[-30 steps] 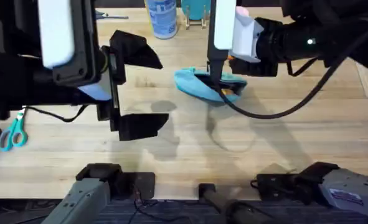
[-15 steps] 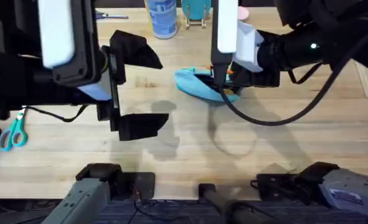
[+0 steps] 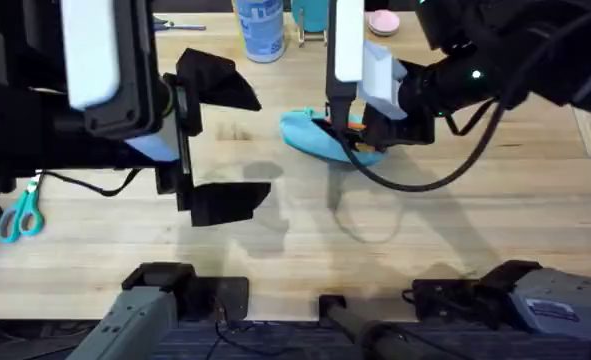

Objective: Unzip the bag, pick up the pens from the table one at a time and place them inside, then zip the bag closed.

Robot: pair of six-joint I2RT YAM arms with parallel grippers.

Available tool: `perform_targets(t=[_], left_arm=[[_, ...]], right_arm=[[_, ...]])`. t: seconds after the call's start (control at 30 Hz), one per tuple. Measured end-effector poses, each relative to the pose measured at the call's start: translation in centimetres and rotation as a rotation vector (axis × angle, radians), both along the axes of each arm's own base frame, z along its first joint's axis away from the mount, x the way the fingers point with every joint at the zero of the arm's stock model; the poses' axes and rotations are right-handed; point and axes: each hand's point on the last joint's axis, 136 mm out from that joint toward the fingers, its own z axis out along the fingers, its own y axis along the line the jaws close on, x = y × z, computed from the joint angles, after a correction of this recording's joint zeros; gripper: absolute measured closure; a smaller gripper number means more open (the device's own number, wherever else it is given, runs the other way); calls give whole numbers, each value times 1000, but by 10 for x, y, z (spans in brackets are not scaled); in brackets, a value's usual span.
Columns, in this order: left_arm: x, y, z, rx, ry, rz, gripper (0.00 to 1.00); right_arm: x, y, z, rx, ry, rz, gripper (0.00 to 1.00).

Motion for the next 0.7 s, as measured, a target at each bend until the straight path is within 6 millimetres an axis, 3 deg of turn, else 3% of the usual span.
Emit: perform_targets(t=[0.7], left_arm=[[0, 0, 0, 0, 0, 0, 8]], right_arm=[[25, 14, -55, -42, 81, 0, 969]])
